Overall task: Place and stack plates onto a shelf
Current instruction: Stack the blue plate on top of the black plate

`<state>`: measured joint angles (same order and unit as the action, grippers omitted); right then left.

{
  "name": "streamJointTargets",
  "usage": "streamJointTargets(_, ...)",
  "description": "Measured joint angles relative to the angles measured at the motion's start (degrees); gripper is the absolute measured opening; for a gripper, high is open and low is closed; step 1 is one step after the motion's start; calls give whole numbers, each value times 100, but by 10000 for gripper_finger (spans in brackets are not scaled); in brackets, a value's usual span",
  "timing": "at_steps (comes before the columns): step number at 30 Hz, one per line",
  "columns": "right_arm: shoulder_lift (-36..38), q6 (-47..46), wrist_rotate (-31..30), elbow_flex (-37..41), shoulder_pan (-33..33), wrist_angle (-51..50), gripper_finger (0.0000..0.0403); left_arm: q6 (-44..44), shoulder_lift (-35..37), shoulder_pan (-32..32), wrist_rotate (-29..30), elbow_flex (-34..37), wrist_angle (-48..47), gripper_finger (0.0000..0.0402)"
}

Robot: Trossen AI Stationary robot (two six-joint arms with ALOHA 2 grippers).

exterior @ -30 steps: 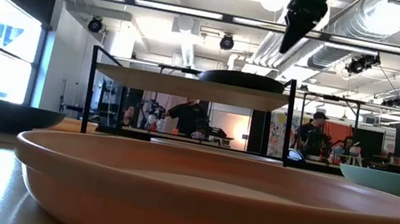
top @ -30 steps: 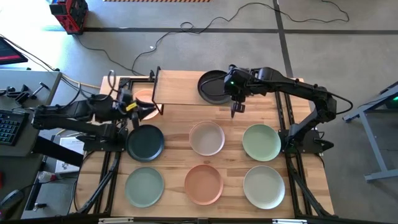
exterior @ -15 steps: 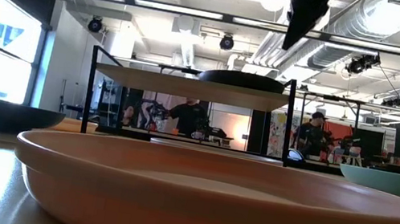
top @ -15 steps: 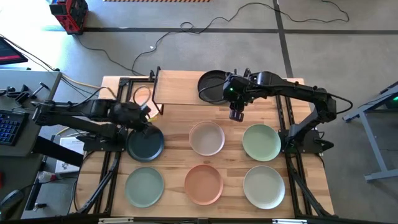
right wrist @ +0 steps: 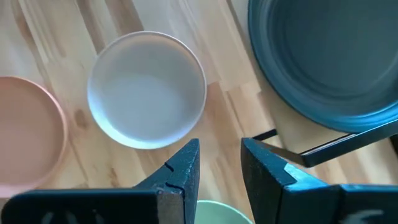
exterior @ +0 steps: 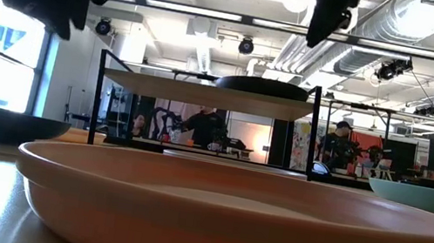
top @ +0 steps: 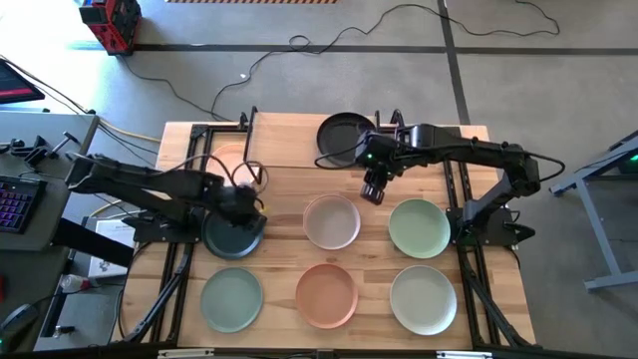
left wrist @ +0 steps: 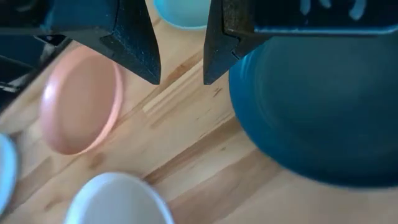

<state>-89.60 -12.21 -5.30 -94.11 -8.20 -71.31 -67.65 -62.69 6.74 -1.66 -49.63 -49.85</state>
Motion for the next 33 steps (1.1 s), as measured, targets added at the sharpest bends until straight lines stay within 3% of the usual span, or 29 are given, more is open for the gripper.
streamJointTargets(13, -2, -1027, -6, 0, 567, 152, 94, -427, -1344, 572, 85, 4, 17, 108)
streamJointTargets(33, -2, -1311, -66, 0, 1123, 258, 94, -733, -2514, 846, 102, 4, 78, 108)
